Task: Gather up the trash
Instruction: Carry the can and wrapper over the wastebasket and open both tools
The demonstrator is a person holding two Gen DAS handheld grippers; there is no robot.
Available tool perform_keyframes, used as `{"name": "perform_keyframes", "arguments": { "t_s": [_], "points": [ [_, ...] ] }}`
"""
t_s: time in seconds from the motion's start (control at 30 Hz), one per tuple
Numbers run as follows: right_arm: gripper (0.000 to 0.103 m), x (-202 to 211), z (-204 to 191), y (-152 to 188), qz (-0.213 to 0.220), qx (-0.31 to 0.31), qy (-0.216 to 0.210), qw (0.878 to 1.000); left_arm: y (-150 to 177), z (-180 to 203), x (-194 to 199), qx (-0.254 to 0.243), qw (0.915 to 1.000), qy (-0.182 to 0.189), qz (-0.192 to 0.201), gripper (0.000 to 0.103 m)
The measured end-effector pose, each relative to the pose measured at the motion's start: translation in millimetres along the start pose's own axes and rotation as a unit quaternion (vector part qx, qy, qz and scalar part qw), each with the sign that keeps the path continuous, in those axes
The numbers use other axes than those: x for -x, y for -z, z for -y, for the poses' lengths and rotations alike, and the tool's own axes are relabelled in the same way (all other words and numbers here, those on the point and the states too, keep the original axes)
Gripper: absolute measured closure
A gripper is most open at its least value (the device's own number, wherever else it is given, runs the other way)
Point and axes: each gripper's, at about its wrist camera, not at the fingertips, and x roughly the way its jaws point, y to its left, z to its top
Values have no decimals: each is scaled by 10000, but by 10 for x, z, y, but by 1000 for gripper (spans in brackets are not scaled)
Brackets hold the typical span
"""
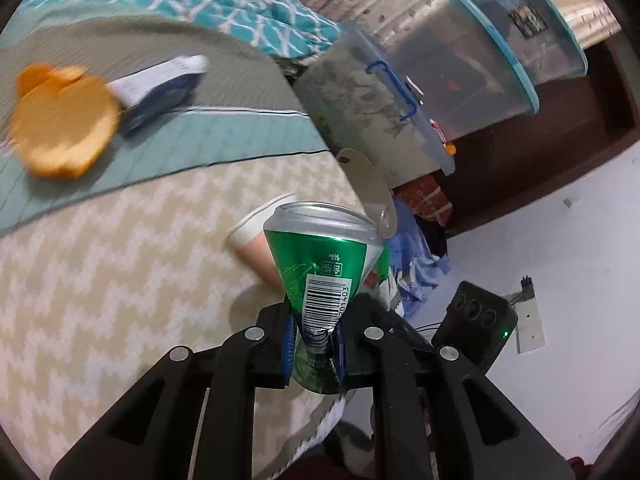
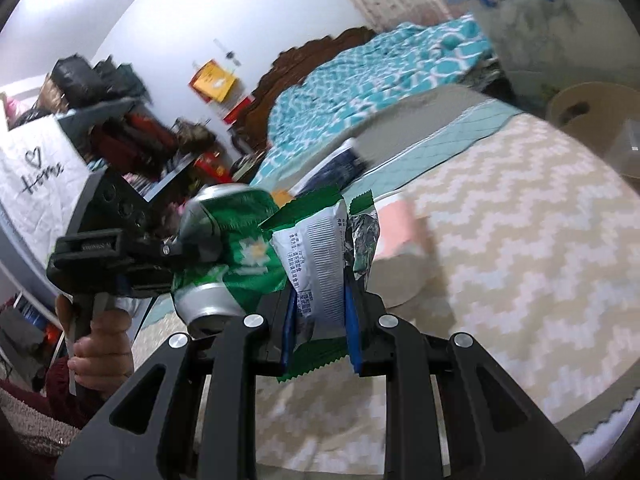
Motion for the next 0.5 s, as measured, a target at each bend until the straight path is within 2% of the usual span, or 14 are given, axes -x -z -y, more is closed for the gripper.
{"name": "perform_keyframes", "arguments": {
  "t_s": [0.33, 0.5],
  "points": [
    [80, 392, 839, -432, 654, -716, 545, 9938, -696, 673, -1149, -699, 9947, 108, -753, 89],
    [80, 511, 1347, -869, 908, -985, 967, 9863, -1093, 1027, -1811, -1041, 9895, -8, -1002, 90]
  ]
}}
